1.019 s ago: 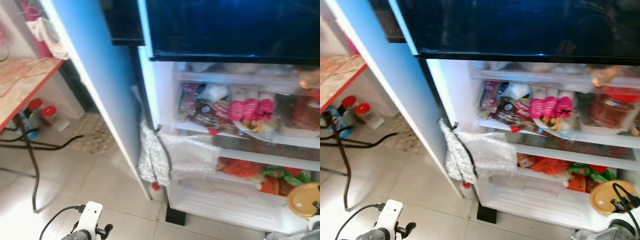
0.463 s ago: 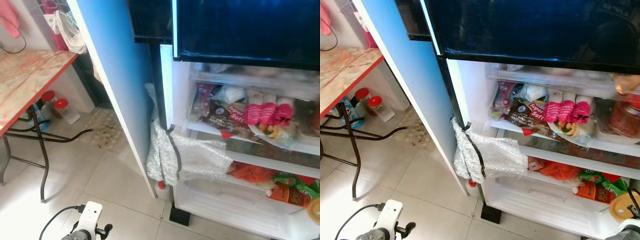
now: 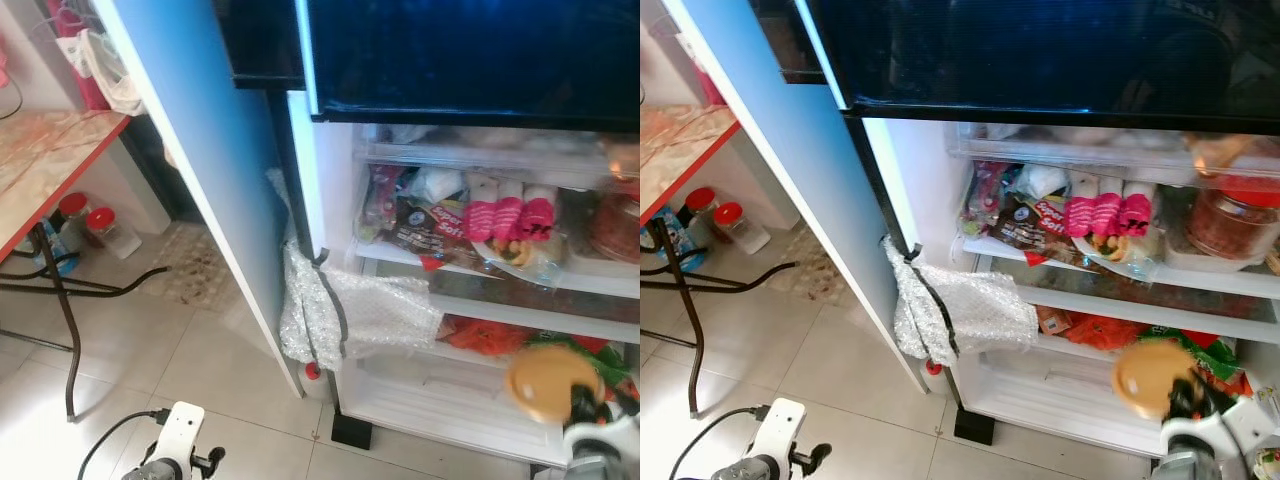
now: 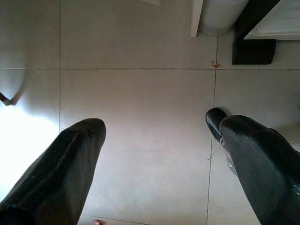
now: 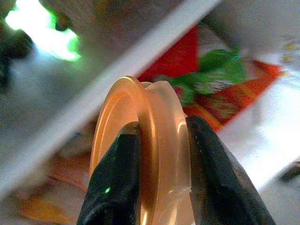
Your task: Restocking fridge
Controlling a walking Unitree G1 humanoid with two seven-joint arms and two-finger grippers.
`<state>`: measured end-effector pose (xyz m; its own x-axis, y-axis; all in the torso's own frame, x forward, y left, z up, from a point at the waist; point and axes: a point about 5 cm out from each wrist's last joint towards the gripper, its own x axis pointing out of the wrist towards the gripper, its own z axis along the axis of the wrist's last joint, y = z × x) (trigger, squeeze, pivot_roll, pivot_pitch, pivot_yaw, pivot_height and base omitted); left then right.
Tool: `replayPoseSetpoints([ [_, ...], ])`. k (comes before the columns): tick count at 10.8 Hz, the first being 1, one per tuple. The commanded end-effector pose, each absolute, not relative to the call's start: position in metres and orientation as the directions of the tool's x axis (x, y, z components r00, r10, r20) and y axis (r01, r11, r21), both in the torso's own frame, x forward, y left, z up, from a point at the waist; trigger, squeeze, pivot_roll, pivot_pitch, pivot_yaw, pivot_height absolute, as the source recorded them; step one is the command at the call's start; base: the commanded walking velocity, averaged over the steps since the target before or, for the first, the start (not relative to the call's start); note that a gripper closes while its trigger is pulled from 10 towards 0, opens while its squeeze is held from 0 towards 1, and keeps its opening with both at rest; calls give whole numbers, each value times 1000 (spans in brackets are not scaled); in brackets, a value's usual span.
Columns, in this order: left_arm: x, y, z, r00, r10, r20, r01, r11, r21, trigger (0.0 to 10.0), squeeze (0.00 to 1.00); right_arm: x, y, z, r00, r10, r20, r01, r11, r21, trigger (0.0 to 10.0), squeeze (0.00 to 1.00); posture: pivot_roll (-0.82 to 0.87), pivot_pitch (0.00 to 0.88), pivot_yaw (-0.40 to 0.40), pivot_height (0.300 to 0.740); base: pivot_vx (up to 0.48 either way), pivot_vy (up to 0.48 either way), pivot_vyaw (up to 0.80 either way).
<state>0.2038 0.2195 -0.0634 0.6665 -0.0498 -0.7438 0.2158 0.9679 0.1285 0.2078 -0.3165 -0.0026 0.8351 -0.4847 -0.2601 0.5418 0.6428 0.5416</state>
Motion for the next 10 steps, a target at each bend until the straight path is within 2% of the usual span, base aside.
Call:
replayPoseSetpoints([
  [1,195,228,-66,647,-35,-762,216,967,139,10000,0,211,-315,1,845,-485,-224,507,595,624,10000,0,-202,95,136,740,0,0,0],
  [3,195,228,-66,653,-38,-757,208,969,131,10000,0,218,-317,8,843,-510,-171,458,512,727,10000,0,-202,94,137,740,0,0,0],
  [5,195,228,-66,653,-34,-756,201,971,130,10000,0,225,-310,11,876,-465,-126,373,487,790,10000,0,-193,87,137,740,0,0,0],
  [7,195,228,-66,656,-33,-754,198,972,129,10000,0,229,-312,20,877,-478,-48,259,387,885,10000,0,-193,76,139,740,0,0,0],
  [10,195,229,-65,664,-35,-747,197,972,129,10000,0,239,-300,19,892,-449,-47,232,367,901,10000,0,-192,68,143,740,0,0,0],
])
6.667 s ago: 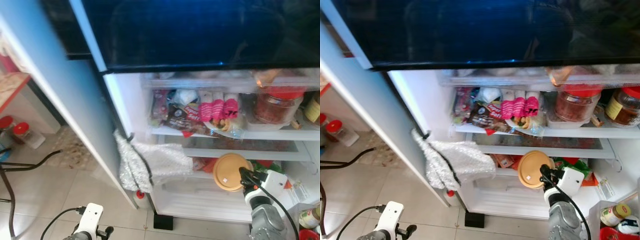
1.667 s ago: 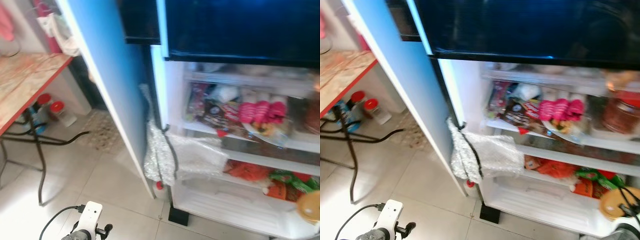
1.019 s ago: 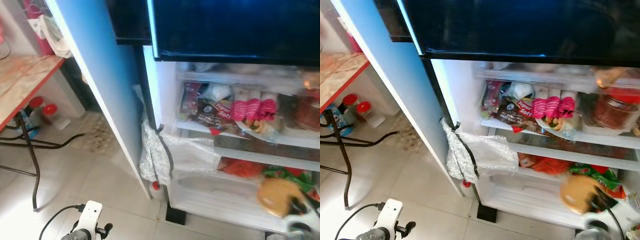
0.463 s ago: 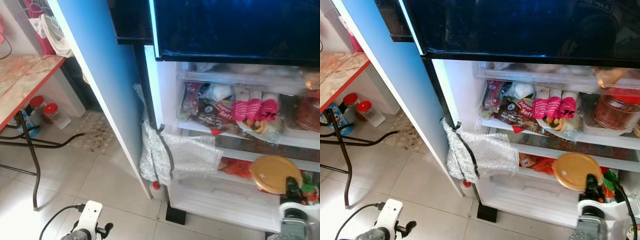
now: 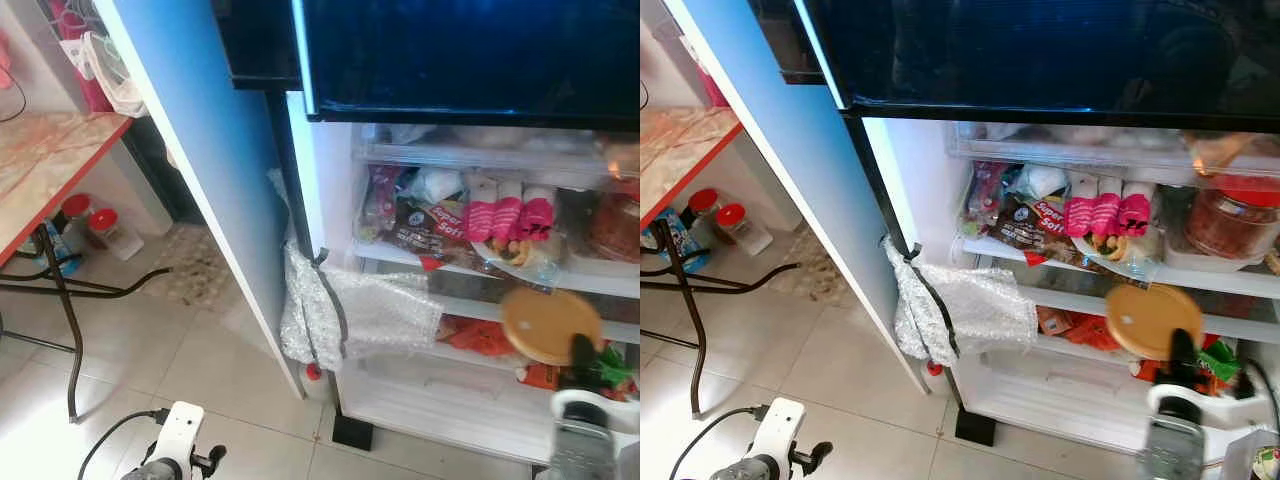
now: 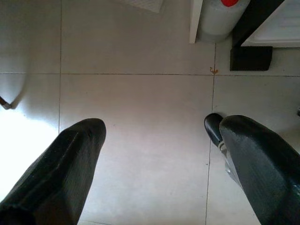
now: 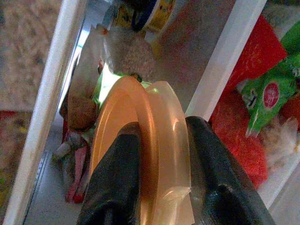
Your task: Restocking fridge
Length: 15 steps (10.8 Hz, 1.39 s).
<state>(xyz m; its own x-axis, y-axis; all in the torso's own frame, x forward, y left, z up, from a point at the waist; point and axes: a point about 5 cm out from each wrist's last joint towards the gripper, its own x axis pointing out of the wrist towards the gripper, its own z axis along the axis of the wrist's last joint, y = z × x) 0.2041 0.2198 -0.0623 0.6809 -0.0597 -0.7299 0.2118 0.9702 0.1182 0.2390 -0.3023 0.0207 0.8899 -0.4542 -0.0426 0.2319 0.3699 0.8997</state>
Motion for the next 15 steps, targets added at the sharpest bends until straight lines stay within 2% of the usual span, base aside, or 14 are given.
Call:
replayPoseSetpoints([
  [1,195,229,-65,666,-35,-745,197,972,131,10000,0,242,-293,16,900,-431,-66,243,371,896,10000,0,-192,66,144,740,0,0,0],
  [3,196,230,-65,668,-31,-743,195,971,136,10000,0,248,-281,14,926,-369,-75,239,420,875,10000,0,-189,75,145,740,0,0,0],
  [8,196,230,-64,671,-23,-741,191,971,143,10000,0,247,-273,11,941,-325,-94,248,471,846,10000,0,-189,88,145,740,0,0,0],
  [13,196,231,-64,675,-16,-738,187,971,150,10000,0,247,-269,8,948,-300,-107,251,497,831,10000,0,-188,92,146,740,0,0,0],
  [15,197,231,-64,677,-15,-736,187,971,152,10000,0,247,-269,7,949,-296,-111,253,501,827,10000,0,-188,93,147,740,240,0,0],
])
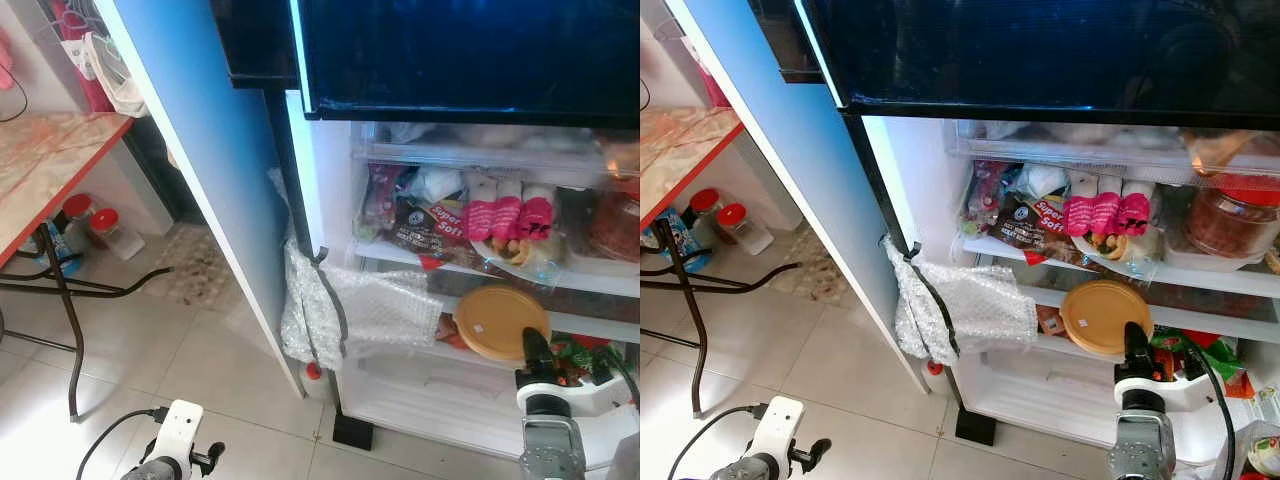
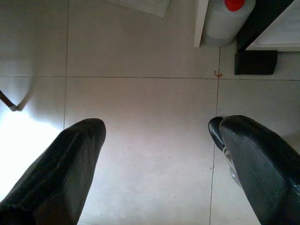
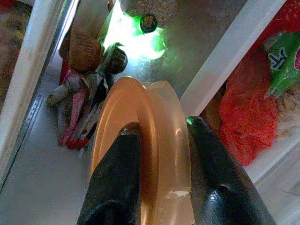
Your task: Restocking fridge
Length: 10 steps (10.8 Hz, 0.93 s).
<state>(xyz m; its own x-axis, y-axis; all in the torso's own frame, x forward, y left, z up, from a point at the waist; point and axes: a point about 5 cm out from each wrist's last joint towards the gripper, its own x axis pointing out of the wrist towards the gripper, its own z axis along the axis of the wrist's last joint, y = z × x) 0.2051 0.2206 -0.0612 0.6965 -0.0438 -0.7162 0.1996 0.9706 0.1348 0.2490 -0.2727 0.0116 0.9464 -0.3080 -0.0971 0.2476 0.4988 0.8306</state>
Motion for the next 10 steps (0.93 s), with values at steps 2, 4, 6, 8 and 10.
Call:
replayPoseSetpoints([
  [2,197,231,-64,677,-16,-736,189,970,152,10000,0,246,-268,7,949,-293,-113,254,505,825,10000,0,-188,94,147,740,246,0,0],
  [4,196,231,-64,677,-16,-736,189,970,152,10000,0,247,-267,7,950,-291,-113,253,508,823,10000,0,-188,94,146,740,255,0,0],
  [6,197,231,-64,679,-16,-734,188,970,152,10000,0,247,-267,7,950,-291,-113,253,510,822,10000,0,-189,95,146,740,253,0,0],
  [8,197,230,-64,682,-19,-731,188,971,150,10000,0,246,-267,7,950,-290,-115,255,511,821,10000,0,-189,95,146,740,0,0,0],
  [10,197,230,-64,683,-21,-730,188,971,148,10000,0,246,-267,6,950,-291,-117,258,512,819,10000,0,-188,94,146,740,0,0,0],
])
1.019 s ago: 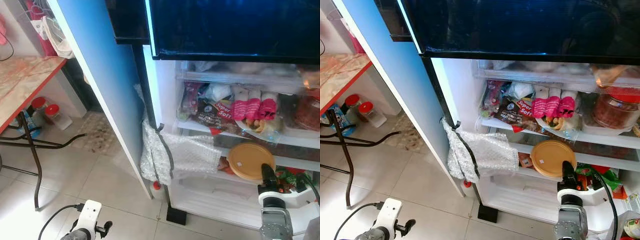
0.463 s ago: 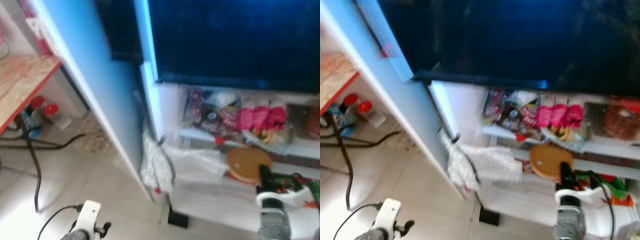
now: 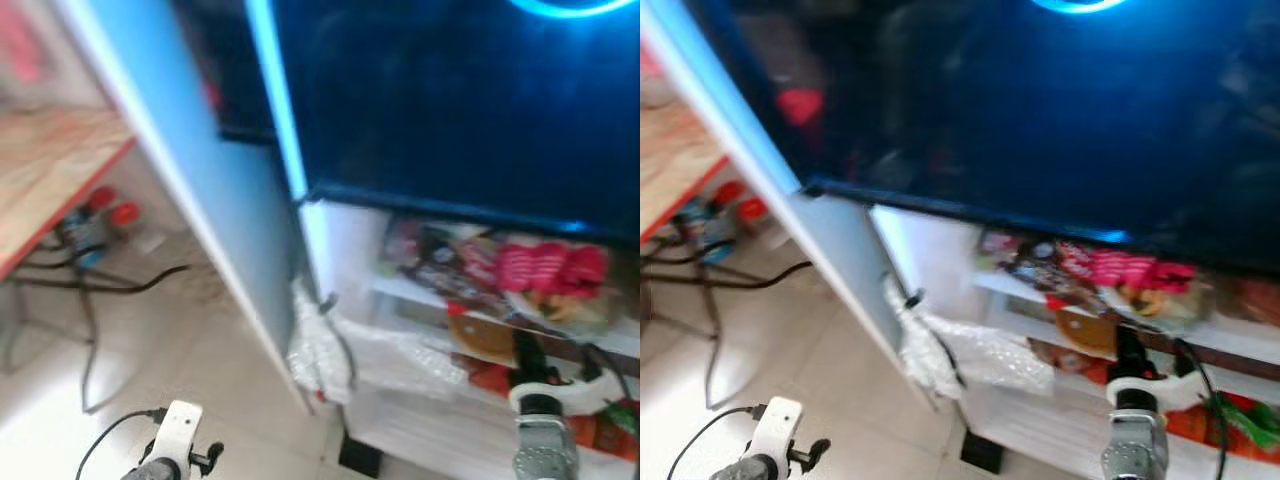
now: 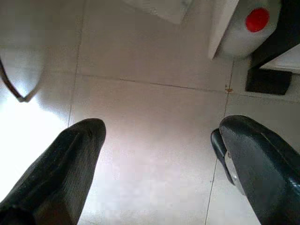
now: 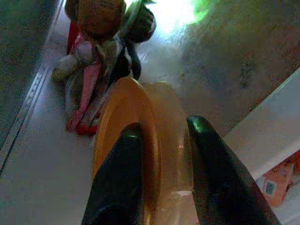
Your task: Restocking fridge
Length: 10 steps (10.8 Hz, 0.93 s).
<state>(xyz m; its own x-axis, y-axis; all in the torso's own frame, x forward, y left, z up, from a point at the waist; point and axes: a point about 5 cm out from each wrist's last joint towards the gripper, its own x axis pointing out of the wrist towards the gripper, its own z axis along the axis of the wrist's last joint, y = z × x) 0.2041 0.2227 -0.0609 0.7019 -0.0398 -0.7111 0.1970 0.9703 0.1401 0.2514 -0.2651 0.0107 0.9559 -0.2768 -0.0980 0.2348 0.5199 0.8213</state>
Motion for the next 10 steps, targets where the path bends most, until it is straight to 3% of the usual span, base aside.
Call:
replayPoseSetpoints([
  [1,197,231,-64,683,-21,-730,187,971,148,10000,0,246,-267,7,950,-291,-116,257,512,819,10000,0,-188,93,146,740,0,0,0],
  [2,197,230,-64,684,-21,-730,187,971,148,10000,0,246,-267,7,950,-291,-117,258,512,819,10000,0,-188,93,146,740,0,0,0],
  [4,197,230,-63,694,-22,-719,180,973,143,10000,0,250,-279,10,895,-421,-149,360,482,799,10000,0,-187,87,147,740,0,0,0],
  [10,198,230,-61,713,-24,-701,174,974,143,10000,0,281,-274,28,880,-451,-150,364,437,823,10000,0,-182,81,156,740,0,0,0],
])
